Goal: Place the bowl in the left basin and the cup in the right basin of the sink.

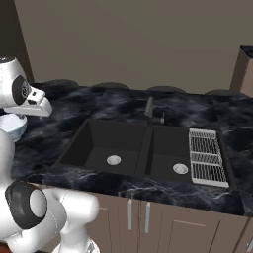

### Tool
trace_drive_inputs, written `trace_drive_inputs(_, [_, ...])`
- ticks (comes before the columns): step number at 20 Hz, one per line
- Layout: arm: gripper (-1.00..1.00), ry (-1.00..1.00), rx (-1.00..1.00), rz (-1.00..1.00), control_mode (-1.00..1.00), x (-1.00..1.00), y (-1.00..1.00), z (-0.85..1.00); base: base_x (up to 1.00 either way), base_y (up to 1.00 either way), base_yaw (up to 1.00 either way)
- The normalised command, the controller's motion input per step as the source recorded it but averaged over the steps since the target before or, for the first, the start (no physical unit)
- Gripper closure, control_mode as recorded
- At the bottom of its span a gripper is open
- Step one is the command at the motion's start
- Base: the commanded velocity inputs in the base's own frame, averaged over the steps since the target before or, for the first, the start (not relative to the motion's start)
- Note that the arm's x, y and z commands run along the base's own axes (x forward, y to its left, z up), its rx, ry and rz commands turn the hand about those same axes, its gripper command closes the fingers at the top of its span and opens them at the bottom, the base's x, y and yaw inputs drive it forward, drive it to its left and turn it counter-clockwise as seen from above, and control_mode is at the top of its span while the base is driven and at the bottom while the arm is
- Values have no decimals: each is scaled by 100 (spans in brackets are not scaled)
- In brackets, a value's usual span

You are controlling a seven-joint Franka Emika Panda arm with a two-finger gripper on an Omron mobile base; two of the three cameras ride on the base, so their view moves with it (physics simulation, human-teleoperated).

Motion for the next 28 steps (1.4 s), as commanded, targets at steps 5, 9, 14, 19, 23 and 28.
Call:
trace_drive_inputs(5, [-100, 1, 0, 0, -100, 0, 53, -1, 0, 0, 0])
trace_drive_inputs(9, [-100, 5, 1, 0, -100, 4, 54, -10, 0, 0, 0])
trace_drive_inputs(14, [-100, 6, 5, 0, -100, 5, 53, -13, 0, 0, 0])
trace_drive_inputs(19, [-100, 7, 8, 0, -100, 0, 44, -14, 0, 0, 0])
trace_drive_inputs(23, [-100, 6, 1, 0, -100, 2, 42, -19, 0, 0, 0])
trace_drive_inputs(28, [-100, 6, 0, 0, -100, 9, 34, -25, 0, 0, 0])
